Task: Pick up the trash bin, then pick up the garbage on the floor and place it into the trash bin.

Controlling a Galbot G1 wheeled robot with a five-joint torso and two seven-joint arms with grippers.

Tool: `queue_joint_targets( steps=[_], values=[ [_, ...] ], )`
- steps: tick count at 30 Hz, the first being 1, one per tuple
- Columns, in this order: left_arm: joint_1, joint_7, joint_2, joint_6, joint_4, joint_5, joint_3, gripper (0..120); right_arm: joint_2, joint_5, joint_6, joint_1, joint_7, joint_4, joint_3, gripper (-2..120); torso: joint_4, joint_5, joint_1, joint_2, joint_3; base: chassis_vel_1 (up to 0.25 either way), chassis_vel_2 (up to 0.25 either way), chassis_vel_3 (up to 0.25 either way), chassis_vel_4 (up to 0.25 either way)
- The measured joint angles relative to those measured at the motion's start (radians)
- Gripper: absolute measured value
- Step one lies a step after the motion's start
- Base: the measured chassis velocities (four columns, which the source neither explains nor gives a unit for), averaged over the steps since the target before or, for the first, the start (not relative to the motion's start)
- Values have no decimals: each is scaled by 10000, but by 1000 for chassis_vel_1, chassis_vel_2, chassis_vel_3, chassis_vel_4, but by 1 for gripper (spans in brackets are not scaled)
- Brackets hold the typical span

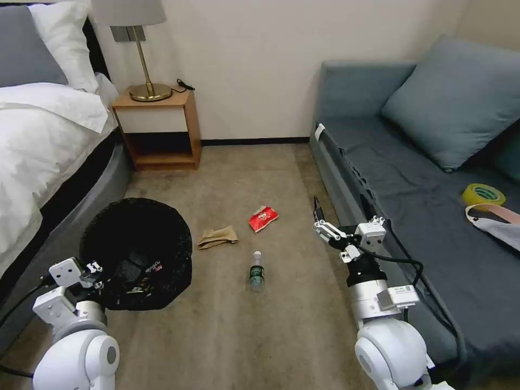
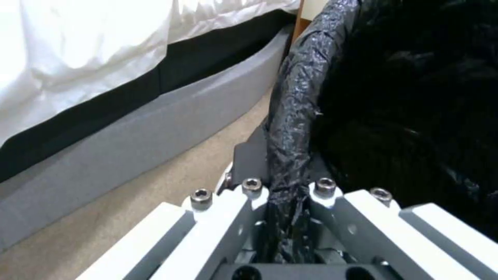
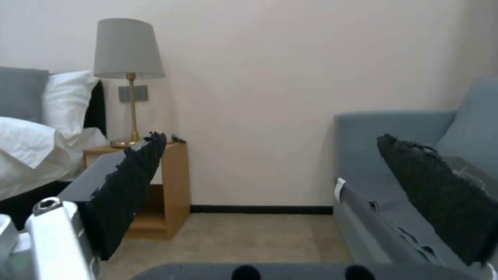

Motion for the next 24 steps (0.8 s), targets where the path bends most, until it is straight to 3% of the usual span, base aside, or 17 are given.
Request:
queue_joint_targets(
  steps=[10, 24],
  values=[
    [2, -13, 0, 90, -162, -88, -124, 3, -618, 219, -62, 127, 2, -177, -198, 100, -1, 0, 0, -1, 1, -54, 43, 47, -55],
    [-24, -18, 0, 110, -165, -140, -175, 3, -615, 272, -88, 207, 3, -350, -351, 100, 0, 0, 0, 0, 0, -50, 57, 55, -53]
  ],
)
